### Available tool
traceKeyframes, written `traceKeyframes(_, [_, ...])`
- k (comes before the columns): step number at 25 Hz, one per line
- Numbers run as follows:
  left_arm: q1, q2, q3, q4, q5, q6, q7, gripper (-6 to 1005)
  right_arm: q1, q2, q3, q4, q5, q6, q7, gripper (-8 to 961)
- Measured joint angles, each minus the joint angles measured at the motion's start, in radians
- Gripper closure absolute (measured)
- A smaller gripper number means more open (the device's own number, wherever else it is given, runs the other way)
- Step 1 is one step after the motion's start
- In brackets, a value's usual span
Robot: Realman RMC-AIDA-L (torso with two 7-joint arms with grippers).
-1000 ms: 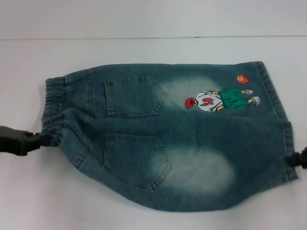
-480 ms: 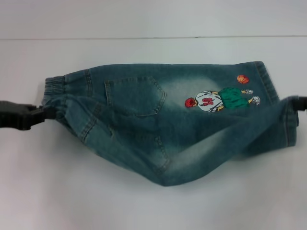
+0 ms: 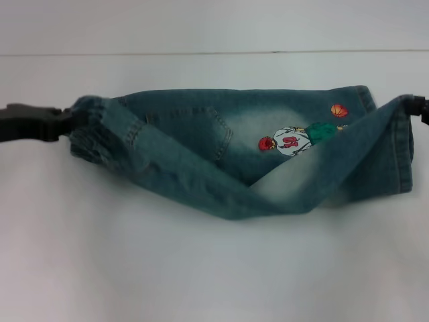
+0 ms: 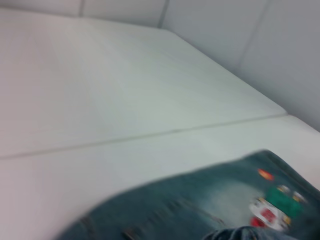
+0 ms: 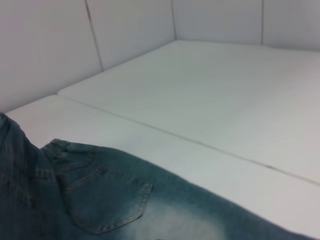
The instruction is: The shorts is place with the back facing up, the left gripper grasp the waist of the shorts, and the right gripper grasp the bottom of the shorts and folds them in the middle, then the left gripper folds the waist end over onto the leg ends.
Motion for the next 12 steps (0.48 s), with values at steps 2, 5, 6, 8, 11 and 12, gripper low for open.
traceKeyframes(2, [-0.01, 0.0, 0.005, -0.015, -0.001, -0.045, 0.0, 928, 0.006, 0.0, -0.007, 0.015, 0.008, 0.031, -0.016, 938])
traceKeyframes(5, [-0.028, 0.004, 0.012, -0.046, -0.002, -0.109, 0.001, 928, 0.016, -0.002, -0.017, 0.031, 0.013, 0.071, -0.022, 941])
traceKeyframes(6, [-0.033, 0.004, 0.017, -0.053, -0.002, -0.131, 0.002, 928, 0.02, -0.003, -0.02, 0.033, 0.013, 0.083, -0.021, 942])
traceKeyframes(8, [-0.042, 0.004, 0.031, -0.064, -0.002, -0.176, 0.002, 929, 0.025, -0.004, -0.027, 0.034, 0.011, 0.112, -0.016, 944])
traceKeyframes(11, [-0.05, 0.004, 0.073, -0.074, 0.0, -0.253, -0.002, 929, 0.032, -0.007, -0.033, 0.034, 0.01, 0.158, 0.0, 944])
traceKeyframes(12, [-0.051, 0.004, 0.084, -0.077, 0.001, -0.273, -0.004, 929, 0.034, -0.007, -0.035, 0.034, 0.01, 0.174, 0.004, 944])
